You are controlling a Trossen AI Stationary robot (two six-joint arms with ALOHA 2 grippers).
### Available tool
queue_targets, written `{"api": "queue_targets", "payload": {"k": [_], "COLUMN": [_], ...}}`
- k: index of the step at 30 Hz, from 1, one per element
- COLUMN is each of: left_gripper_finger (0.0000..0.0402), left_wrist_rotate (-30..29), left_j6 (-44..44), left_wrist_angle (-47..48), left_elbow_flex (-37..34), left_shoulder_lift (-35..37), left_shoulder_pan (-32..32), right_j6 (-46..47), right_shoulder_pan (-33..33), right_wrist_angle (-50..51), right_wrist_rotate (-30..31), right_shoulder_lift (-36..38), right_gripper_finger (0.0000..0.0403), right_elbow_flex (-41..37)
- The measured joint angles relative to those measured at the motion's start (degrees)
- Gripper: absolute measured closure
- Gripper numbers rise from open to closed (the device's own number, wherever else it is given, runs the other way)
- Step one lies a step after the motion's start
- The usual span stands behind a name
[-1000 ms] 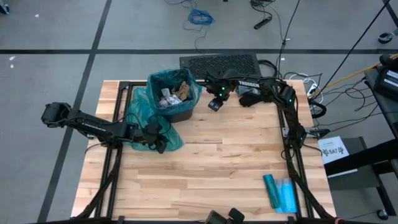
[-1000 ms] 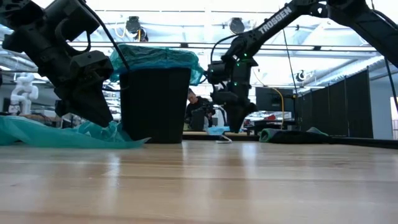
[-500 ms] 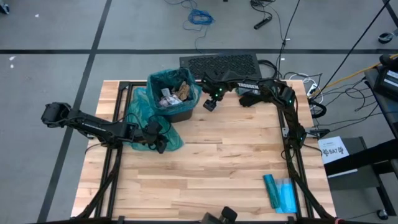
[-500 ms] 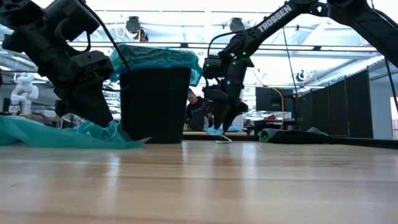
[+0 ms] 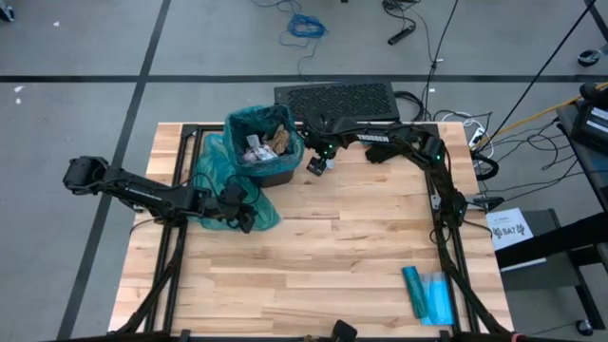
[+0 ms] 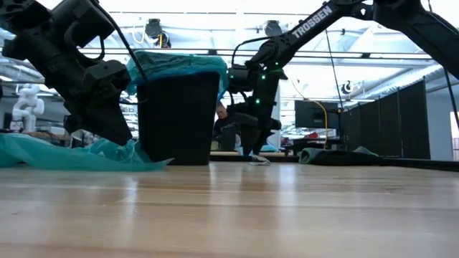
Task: Place trash/remove bag and relplace
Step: Put the white paper into the trash bin
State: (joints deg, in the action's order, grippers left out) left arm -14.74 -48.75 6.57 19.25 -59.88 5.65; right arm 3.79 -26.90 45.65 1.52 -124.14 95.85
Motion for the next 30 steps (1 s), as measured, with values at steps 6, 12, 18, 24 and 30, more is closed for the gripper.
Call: {"api": "queue_targets", "payload": {"k": [6,12,18,24,30], "left_gripper_finger": [0.0285,0.0285,0.0285,0.0285,0.0285], "left_wrist_rotate": [-0.11,-0.11,-0.41,-0.45,-0.52], "left_j6": [-0.02,-0.03,0.06,0.47,3.26], "left_wrist_angle": [-0.02,-0.02,-0.02,-0.02,0.0], "left_elbow_flex": [0.0,0.0,0.0,0.0,0.0], "left_shoulder_lift": [0.0,0.0,0.0,0.0,0.0], "left_shoulder_pan": [0.0,0.0,0.0,0.0,-0.02], "right_j6": [-0.14,-0.44,0.27,2.4,3.98], "right_shoulder_pan": [0.27,-1.23,-2.08,-2.99,-4.5], "right_wrist_angle": [4.04,9.99,16.57,22.12,23.29], "right_wrist_rotate": [8.74,8.8,6.15,5.93,5.87], "right_shoulder_lift": [0.0,0.0,0.08,5.32,15.21], "right_gripper_finger": [0.0166,0.0321,0.0396,0.0402,0.0403], "right_elbow_flex": [0.0,0.0,0.09,0.07,-0.41]}}
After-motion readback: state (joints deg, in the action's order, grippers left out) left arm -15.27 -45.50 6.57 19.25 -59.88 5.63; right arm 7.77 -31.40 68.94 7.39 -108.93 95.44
